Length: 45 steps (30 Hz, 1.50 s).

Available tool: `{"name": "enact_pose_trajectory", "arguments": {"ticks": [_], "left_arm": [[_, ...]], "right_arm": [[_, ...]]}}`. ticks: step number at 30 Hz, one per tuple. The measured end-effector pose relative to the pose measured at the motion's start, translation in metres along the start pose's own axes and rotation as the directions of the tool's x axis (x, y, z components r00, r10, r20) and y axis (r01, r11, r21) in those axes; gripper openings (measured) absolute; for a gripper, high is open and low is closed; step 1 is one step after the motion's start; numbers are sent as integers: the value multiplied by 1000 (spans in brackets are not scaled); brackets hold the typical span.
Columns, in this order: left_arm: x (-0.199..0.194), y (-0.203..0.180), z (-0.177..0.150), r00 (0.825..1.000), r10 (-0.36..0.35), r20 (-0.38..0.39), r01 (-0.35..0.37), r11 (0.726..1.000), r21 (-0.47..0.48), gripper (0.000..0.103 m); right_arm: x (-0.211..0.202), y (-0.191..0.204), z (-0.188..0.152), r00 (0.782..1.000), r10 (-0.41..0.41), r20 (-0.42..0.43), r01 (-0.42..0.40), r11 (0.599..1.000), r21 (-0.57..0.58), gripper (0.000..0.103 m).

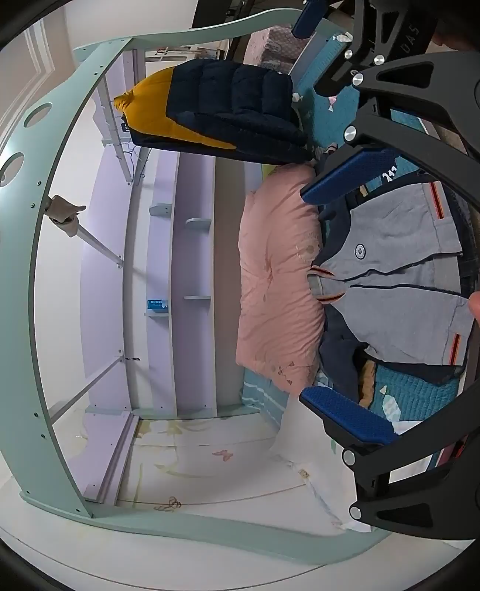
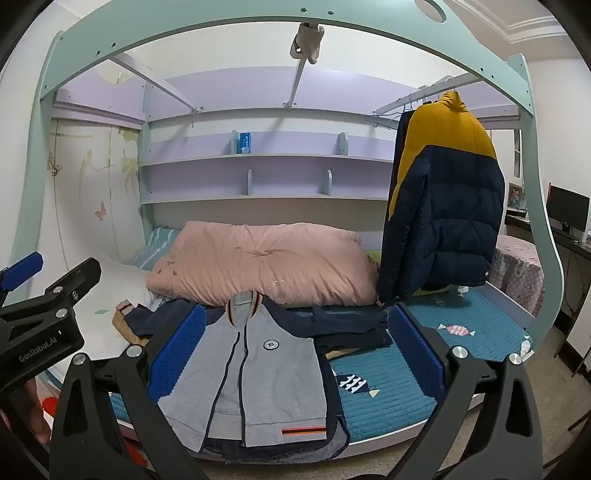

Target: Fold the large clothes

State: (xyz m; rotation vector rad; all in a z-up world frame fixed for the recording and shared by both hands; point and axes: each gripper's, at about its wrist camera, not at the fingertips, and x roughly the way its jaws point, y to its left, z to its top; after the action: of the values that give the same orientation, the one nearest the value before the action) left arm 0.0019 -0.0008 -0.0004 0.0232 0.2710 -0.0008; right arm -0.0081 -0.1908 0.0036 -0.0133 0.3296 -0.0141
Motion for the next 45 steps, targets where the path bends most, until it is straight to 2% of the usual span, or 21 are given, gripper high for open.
{"name": "enact_pose_trajectory", "arguments": {"ticks": [13,45], "left_arm": [[9,-5,2,1000,-1,20,1,1000,-4,98],[-3,1,11,999,-13,38,13,1000,-4,98]], "right_arm": [[1,0,-1,1000,1,9,-1,1000,-2,96],[-11,-1,2,999,1,34,-1,1000,4,96]]}}
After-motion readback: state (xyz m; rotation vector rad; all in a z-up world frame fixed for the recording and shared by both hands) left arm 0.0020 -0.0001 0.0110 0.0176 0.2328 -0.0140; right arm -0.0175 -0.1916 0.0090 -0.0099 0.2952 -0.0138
